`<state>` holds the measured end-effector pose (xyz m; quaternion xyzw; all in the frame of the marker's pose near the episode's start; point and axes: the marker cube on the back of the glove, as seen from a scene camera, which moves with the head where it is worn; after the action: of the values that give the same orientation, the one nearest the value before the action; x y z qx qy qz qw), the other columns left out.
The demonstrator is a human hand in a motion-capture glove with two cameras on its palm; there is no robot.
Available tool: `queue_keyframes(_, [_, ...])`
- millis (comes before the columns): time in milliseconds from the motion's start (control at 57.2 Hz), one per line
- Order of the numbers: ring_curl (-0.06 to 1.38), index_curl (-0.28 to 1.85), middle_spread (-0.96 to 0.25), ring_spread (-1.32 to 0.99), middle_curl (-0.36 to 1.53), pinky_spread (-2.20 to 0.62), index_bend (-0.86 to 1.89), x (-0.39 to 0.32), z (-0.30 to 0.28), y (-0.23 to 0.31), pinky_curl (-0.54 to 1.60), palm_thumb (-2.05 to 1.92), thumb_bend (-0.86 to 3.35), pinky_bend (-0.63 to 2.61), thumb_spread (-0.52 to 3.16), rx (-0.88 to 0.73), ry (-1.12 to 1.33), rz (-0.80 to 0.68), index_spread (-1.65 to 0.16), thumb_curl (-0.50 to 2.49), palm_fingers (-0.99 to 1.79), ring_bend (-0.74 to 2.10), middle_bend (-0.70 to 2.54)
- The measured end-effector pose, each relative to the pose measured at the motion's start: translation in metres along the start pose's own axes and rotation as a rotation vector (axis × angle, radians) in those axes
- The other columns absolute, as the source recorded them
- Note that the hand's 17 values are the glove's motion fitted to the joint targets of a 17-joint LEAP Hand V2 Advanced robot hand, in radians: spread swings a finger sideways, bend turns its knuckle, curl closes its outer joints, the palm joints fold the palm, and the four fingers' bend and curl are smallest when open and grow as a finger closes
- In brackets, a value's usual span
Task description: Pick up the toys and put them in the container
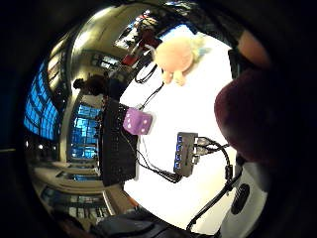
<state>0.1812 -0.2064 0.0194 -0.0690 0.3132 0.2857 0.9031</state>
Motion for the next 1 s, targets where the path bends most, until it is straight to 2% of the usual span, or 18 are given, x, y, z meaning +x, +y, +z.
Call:
queue_keyframes(52, [0.42,0.18,-0.11,-0.27,0.48,-0.37,0.44,-0.01,-0.004,-0.014,0.43,0.79,0.39,1.27,1.25,0.145,0.011,-0.074,-0.31,0.63,0.65,1.15,0.38])
queue_keyframes(140, [0.43,0.22,-0.15,-0.3,0.53,-0.38,0.51,-0.036,-0.02,0.003,0.42,0.8,0.37,1.21,1.12,-0.034,0.018,-0.065,-0.31,0.7,0.72,1.15,0.44])
queue_keyframes(175, [0.43,0.24,-0.17,-0.31,0.55,-0.39,0.53,-0.049,-0.023,0.002,0.43,0.8,0.36,1.2,1.07,-0.013,0.016,-0.057,-0.31,0.73,0.73,1.15,0.46])
queue_keyframes(227, [0.45,0.26,-0.19,-0.31,0.58,-0.39,0.55,-0.069,-0.026,-0.008,0.43,0.8,0.35,1.2,1.0,0.117,0.014,-0.046,-0.32,0.77,0.73,1.15,0.48])
queue_keyframes(332, [0.47,0.3,-0.23,-0.32,0.64,-0.4,0.58,-0.106,-0.041,0.002,0.44,0.81,0.34,1.19,0.88,-0.001,-0.004,-0.187,-0.32,0.84,0.73,1.16,0.51])
queue_keyframes(402, [0.48,0.32,-0.25,-0.32,0.68,-0.4,0.59,-0.139,-0.051,0.004,0.45,0.81,0.33,1.2,0.81,-0.004,-0.001,-0.235,-0.32,0.88,0.72,1.16,0.53])
queue_keyframes(576, [0.51,0.37,-0.31,-0.33,0.78,-0.4,0.61,-0.233,-0.071,-0.011,0.47,0.8,0.33,1.21,0.65,0.015,0.051,-0.506,-0.32,0.98,0.7,1.19,0.56])
queue_keyframes(769, [0.55,0.44,-0.37,-0.33,0.89,-0.4,0.63,-0.329,-0.057,-0.007,0.48,0.78,0.32,1.24,0.52,-0.026,0.068,-0.677,-0.33,1.08,0.67,1.22,0.58])
queue_keyframes(996, [0.59,0.53,-0.42,-0.34,1.01,-0.4,0.62,-0.399,-0.023,0.009,0.5,0.76,0.33,1.28,0.41,-0.111,0.046,-0.761,-0.34,1.17,0.62,1.26,0.58])
